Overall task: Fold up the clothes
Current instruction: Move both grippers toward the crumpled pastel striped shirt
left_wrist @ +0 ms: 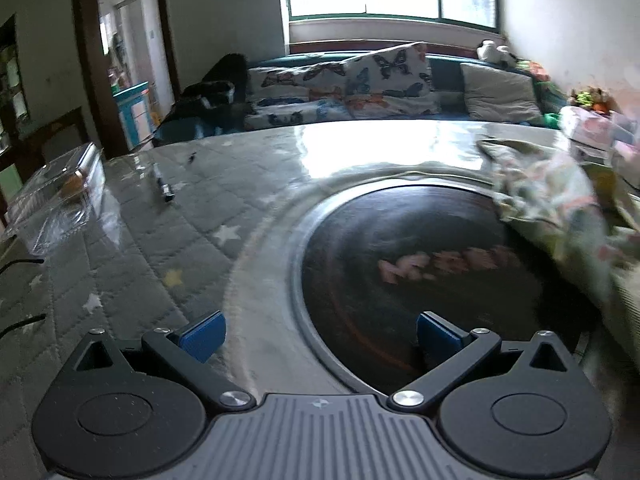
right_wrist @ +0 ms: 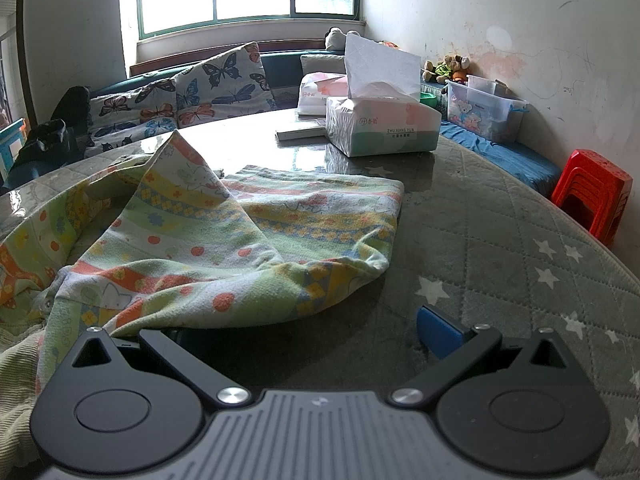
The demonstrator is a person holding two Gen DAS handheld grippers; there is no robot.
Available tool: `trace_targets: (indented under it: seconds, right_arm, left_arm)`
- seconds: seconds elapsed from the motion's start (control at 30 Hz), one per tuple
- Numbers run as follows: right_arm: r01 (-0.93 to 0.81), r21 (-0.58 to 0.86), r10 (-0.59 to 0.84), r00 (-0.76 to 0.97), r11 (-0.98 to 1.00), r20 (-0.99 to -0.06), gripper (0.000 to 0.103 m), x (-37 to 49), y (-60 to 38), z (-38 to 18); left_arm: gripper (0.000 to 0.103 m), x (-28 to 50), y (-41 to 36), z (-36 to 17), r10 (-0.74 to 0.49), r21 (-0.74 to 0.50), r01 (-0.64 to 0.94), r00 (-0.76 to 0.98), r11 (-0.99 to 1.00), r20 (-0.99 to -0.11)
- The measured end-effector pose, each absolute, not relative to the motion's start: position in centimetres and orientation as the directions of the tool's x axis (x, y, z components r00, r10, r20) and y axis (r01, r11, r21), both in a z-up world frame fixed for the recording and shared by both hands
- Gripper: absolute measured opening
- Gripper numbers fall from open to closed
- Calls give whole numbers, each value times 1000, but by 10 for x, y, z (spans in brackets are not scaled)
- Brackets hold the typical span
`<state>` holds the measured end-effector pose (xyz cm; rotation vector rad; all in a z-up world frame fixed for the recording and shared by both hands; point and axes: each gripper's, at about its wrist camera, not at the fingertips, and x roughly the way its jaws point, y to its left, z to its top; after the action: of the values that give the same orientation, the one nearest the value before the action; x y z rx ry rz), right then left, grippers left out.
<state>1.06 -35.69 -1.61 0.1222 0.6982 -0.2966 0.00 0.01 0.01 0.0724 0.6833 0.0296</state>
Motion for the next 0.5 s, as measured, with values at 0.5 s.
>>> trace_targets:
  seconds: [0.5]
  right_arm:
    - [247,-4,-193,743,969,-641,103,-24,-349,-8]
  left_arm:
    - [103,-21,-47,3,20,63,23,790,998,-613]
